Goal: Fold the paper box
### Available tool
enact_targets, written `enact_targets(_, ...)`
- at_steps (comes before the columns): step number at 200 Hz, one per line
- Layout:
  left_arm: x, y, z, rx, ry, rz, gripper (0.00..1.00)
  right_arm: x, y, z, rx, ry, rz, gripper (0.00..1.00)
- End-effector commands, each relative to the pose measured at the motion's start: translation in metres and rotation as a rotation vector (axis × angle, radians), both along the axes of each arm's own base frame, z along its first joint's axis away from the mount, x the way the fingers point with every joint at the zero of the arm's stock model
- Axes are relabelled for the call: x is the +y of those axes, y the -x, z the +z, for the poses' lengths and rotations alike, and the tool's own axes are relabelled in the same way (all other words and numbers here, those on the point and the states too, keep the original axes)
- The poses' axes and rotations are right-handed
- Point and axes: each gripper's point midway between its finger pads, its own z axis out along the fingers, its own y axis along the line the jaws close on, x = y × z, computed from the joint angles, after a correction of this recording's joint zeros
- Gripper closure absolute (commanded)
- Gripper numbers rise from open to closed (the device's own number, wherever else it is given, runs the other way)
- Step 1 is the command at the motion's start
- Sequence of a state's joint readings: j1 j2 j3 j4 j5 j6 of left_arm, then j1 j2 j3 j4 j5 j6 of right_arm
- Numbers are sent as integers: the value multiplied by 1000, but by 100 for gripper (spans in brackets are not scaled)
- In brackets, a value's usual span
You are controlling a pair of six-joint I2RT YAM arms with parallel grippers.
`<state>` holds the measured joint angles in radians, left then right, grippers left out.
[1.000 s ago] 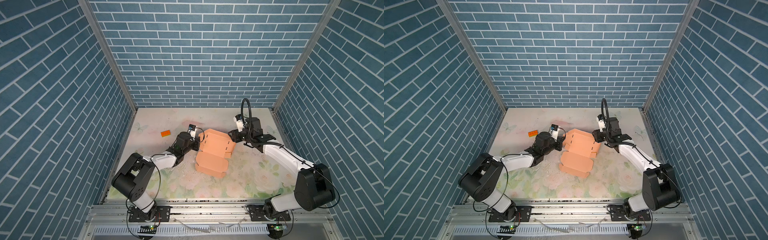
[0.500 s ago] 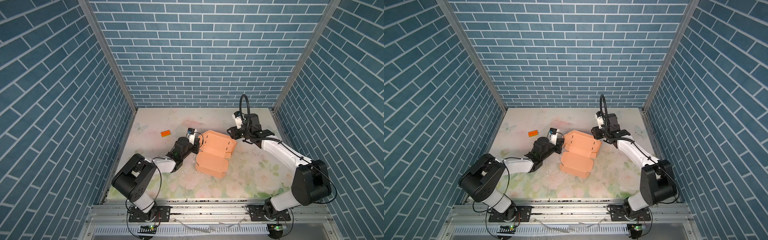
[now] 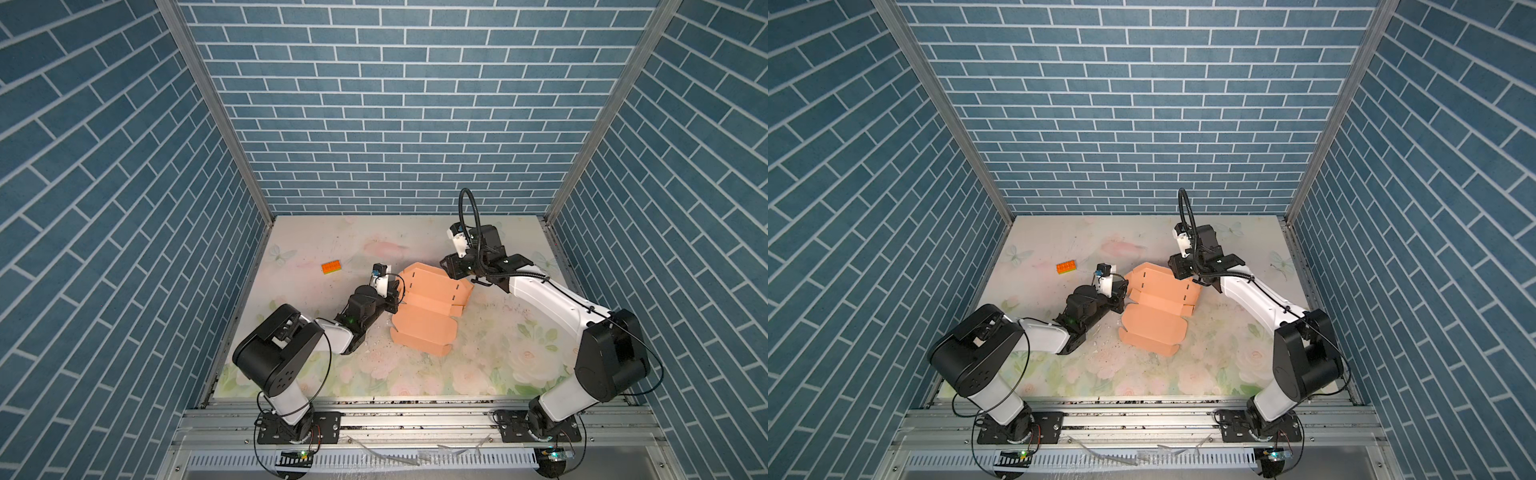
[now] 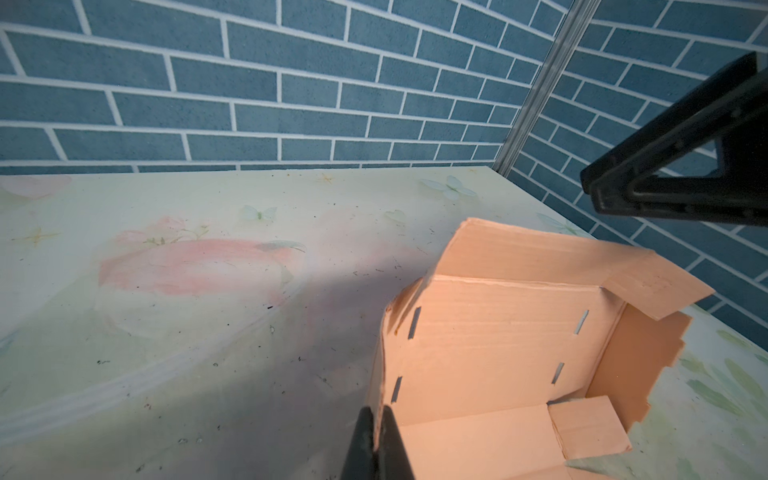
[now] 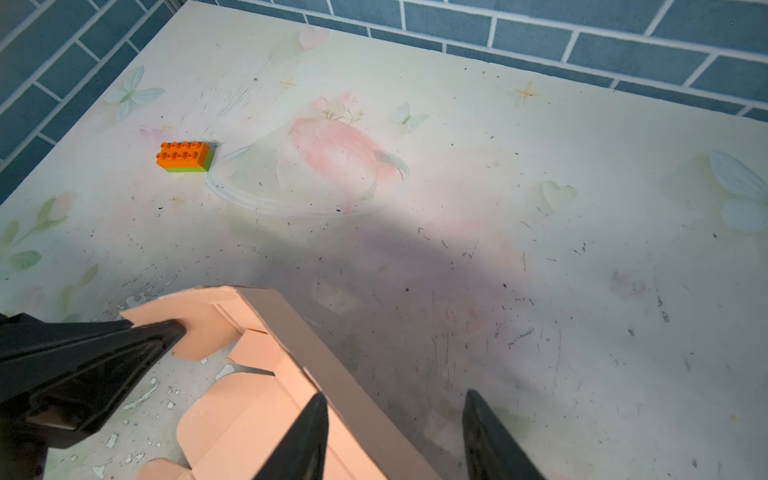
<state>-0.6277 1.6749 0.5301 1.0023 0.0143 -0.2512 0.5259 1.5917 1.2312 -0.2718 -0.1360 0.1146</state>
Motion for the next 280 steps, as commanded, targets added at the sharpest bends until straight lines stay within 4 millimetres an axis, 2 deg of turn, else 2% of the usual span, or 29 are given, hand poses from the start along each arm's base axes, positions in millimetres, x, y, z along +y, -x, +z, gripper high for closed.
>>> enact_targets(1,-2,-2,9,-42,33,12,100,11,-7,7,-3,-7,-33,47)
enact_targets(67,-3,-1,8,-39,31,20,100,54,-17,14,-29,-4,20,47)
enact_targets(97,-9,-2,8,-32,26,4,100,67,-18,13,-33,19,47,47)
enact_targets(151,-13,-5,1,-14,24,-3,100,80,-4,-12,-1,67,90,48)
enact_targets(230,-12,-1,-4,-8,20,8,100,72,19,-36,-13,112,85,59)
enact_targets(280,-25,4,-9,-4,7,-10,100,65,26,-44,-24,116,70,60)
